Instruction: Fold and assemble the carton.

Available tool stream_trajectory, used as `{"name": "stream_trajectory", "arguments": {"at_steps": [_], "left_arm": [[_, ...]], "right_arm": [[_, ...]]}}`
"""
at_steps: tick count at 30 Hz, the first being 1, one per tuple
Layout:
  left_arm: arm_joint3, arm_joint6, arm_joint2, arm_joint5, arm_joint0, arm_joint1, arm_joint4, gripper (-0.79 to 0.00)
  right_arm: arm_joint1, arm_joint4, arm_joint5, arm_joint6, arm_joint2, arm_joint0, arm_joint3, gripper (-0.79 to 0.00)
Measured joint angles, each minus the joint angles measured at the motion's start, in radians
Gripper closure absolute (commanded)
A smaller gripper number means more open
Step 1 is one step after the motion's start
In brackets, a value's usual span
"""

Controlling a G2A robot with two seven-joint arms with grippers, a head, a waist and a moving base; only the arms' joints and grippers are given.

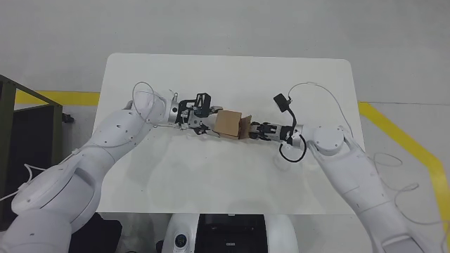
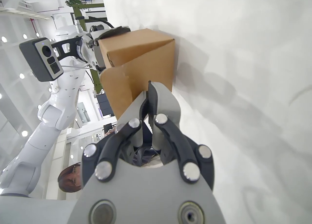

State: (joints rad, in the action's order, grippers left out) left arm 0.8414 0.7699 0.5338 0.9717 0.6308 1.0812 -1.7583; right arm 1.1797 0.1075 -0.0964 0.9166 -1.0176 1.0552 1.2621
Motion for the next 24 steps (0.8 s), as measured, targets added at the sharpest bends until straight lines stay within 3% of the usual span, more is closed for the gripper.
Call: {"name": "stream_trajectory", "arguments": {"at_steps": [16,24], "left_arm": [[-0.010,-0.021,0.000,-0.001,-0.001,0.007,0.002,-0.594],[-0.006,-0.009,0.005,-0.001,-0.001,0.004,-0.004,-0.588]], "right_arm": [[-0.007,-0.026,0.008,-0.014,-0.013,0.019,0.063,-0.139],[-0.013,-0.026,0.027,-0.043,-0.037,0.042,0.074,-0.126]]}}
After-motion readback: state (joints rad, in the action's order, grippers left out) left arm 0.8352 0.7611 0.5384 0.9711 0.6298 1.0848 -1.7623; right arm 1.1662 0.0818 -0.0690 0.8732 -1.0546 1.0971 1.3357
